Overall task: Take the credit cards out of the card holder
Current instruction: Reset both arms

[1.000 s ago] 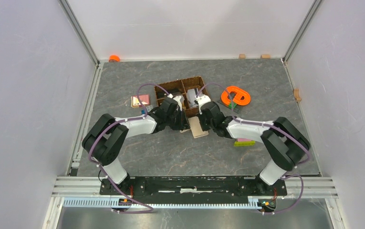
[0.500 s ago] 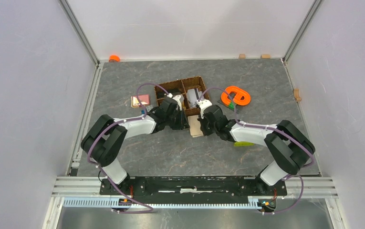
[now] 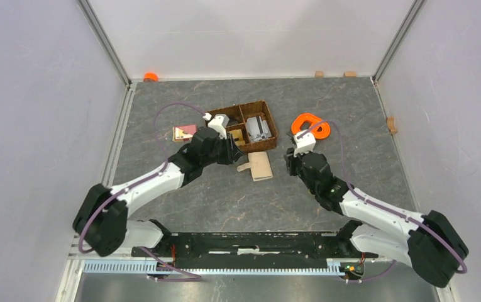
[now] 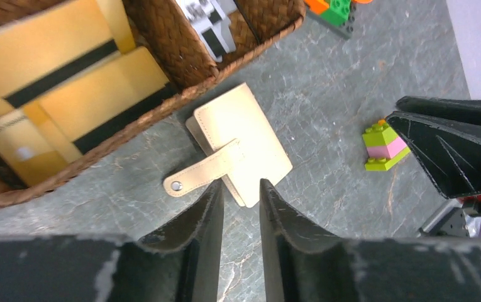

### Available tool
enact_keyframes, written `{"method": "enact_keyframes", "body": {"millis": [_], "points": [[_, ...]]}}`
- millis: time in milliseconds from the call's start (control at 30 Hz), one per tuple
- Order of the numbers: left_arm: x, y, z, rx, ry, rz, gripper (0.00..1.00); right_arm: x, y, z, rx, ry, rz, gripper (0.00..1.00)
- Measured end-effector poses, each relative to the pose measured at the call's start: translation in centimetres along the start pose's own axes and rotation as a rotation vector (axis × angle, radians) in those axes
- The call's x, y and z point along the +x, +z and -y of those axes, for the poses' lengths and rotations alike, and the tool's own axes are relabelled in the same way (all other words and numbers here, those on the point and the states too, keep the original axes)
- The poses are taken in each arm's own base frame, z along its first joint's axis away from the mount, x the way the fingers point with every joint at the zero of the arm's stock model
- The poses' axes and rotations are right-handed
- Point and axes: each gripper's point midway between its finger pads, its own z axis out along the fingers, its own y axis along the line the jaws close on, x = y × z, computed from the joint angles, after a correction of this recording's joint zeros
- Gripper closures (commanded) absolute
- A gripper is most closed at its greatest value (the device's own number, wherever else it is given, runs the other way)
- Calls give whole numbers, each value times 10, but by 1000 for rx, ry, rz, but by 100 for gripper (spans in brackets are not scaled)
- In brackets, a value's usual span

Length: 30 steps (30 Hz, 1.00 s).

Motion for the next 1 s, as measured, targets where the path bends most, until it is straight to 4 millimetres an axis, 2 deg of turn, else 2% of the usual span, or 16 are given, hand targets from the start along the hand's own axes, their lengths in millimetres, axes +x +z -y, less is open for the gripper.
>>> {"method": "enact_keyframes", "body": {"millis": [67,100,133,300,400,500,567,667,800,900,967,1000], "points": [[-12,-12,-2,-21,18,63,35,-6,-7,15,63,-15,47,13],[-17,-17,-3,-31,28,86,17,-9,-9,21,94,-14,63,3],[-21,-22,-6,-47,41,114,1,-12,-13,30,136,-17,82,2],[-36,-53,-27,-144,101,257,0,-15,-43,84,373,41,226,2],[-41,-70,-43,-210,146,327,0,-2,-61,117,491,97,310,2],[-51,-81,-60,-304,200,392,0,16,-74,141,577,85,336,2],[-55,-85,-71,-361,240,431,0,17,-78,149,612,37,332,2],[-49,-87,-93,-443,304,458,0,12,-79,156,638,-37,331,2],[-36,-87,-125,-557,360,435,0,23,-72,170,676,-123,259,2],[-37,-90,-144,-628,374,440,0,29,-69,180,697,-147,227,5],[-40,-95,-151,-664,372,456,0,23,-67,184,697,-153,249,7],[-42,-98,-153,-676,370,470,0,19,-66,185,691,-160,267,2]]}}
